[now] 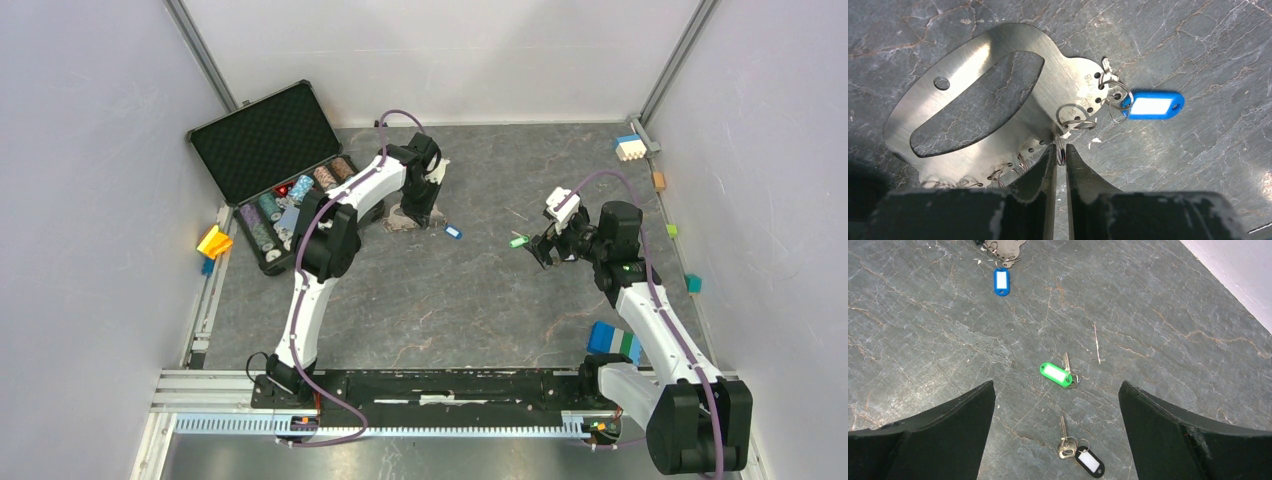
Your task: Put the keys on the keyring
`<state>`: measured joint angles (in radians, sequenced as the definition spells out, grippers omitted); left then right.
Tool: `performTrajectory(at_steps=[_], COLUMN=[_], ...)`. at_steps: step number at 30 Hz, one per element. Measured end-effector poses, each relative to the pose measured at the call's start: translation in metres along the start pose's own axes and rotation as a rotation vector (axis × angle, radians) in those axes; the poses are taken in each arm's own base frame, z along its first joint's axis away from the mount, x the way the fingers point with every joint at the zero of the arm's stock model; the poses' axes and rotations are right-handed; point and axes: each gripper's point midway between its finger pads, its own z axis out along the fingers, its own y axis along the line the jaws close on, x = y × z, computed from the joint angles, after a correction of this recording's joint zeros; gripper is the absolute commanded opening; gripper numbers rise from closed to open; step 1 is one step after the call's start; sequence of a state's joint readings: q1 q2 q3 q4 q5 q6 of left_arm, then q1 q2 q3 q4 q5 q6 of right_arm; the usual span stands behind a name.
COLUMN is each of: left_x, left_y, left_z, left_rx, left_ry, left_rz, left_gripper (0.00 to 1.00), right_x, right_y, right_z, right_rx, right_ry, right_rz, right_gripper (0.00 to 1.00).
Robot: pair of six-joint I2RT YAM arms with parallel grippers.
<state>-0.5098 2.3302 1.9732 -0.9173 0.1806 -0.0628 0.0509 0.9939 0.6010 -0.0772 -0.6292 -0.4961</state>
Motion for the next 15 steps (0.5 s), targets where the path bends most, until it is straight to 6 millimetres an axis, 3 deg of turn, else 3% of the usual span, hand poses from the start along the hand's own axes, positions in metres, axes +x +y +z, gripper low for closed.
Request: performTrajectory(at_steps=[10, 15], left_x=[0.0000, 0.0028], left_y=[0.0039, 0.0026], left_z=[0.0006, -0.0009], left_rx=[-0.021, 0.005], left_ry=[-0.001, 0.000], left_rz=[0.002, 0.026], left_gripper=[0.02, 0.02], right_x=[0.0004, -0.0005], right_y=[0.0008, 0.0024], right_z=[0.0002, 0.0007], right_rx=[-0.002, -0.009], right_ry=[0.000, -0.003], right_rz=[0.000, 0.000], right_gripper=[0.98, 0.98])
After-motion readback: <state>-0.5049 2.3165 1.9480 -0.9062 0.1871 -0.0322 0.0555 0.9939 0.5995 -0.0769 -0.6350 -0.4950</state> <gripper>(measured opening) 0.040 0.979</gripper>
